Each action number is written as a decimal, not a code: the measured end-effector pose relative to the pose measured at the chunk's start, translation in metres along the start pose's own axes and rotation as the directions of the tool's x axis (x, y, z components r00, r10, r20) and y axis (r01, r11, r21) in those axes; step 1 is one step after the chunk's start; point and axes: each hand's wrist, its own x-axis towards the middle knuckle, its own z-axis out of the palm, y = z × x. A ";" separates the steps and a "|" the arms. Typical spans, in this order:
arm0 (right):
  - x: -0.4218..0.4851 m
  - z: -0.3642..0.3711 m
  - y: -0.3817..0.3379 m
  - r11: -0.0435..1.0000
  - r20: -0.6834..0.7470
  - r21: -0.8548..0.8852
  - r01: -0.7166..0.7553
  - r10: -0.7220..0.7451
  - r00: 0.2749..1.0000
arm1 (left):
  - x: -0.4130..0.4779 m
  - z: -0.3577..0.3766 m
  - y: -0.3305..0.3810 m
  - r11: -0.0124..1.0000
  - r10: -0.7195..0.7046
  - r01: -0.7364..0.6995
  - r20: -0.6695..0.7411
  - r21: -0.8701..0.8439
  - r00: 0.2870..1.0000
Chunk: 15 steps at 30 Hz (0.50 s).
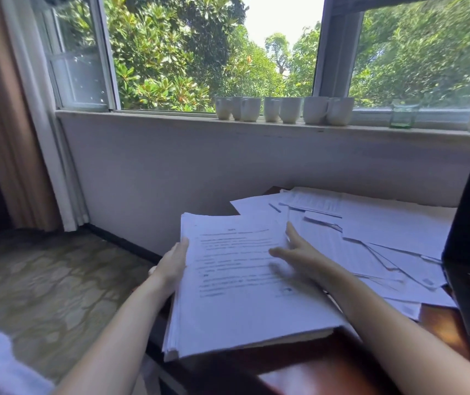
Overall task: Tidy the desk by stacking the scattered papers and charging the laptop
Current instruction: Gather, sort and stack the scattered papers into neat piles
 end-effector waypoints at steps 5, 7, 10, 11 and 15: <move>-0.022 -0.008 0.001 0.987 -0.059 0.054 0.149 -0.146 0.988 | 0.006 -0.003 -0.010 0.972 0.047 -0.057 0.051 0.229 0.998; -0.022 -0.021 0.009 0.982 -0.216 -0.139 0.128 -0.157 0.964 | -0.009 -0.001 0.000 0.949 0.023 -0.029 0.023 0.315 0.999; -0.027 -0.042 0.027 0.797 -0.174 -0.604 -0.012 -0.117 0.978 | -0.020 0.007 0.007 0.915 0.072 -0.045 -0.053 0.401 0.996; -0.029 -0.045 0.032 0.761 -0.145 -0.647 -0.052 -0.055 0.988 | -0.022 0.009 0.007 0.904 0.113 -0.074 -0.069 0.421 0.991; -0.032 -0.042 0.033 0.768 -0.186 -0.614 -0.182 0.084 0.979 | -0.024 0.011 0.005 0.883 0.189 -0.116 -0.118 0.454 0.975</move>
